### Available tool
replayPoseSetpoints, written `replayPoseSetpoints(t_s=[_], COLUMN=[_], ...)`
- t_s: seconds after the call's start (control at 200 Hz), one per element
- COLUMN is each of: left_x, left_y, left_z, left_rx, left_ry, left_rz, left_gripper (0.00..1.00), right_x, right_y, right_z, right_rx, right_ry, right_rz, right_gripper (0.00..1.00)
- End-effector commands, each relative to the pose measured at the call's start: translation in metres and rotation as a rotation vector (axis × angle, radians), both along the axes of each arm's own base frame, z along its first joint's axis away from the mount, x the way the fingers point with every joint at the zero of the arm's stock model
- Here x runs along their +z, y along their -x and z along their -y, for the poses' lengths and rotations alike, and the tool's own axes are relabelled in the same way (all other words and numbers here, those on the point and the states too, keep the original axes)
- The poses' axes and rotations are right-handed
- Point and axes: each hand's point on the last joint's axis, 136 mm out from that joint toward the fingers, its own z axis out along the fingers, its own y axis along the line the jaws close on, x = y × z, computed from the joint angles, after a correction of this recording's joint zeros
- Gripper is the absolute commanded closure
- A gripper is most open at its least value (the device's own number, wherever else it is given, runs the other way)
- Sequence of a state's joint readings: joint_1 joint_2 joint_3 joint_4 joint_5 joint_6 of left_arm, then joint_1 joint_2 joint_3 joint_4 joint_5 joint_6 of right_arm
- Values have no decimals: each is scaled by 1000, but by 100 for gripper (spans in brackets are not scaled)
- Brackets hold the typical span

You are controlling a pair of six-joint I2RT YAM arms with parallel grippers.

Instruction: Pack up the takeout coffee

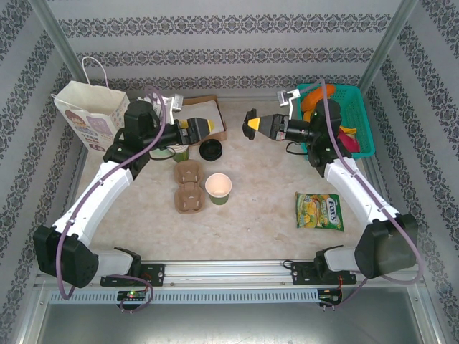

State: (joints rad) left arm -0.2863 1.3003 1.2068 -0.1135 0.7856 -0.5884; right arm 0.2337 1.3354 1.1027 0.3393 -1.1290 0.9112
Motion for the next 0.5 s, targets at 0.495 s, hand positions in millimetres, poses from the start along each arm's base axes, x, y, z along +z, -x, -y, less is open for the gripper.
replayPoseSetpoints(t_s=[0.495], left_x=[46], left_y=[32], left_z=[29], left_rx=[-304], left_ry=[228], left_rz=[-18], left_gripper=[21], right_x=[67], right_y=[58], right_z=[-34], right_rx=[188], right_ry=[-54], right_rz=[288], right_gripper=[100])
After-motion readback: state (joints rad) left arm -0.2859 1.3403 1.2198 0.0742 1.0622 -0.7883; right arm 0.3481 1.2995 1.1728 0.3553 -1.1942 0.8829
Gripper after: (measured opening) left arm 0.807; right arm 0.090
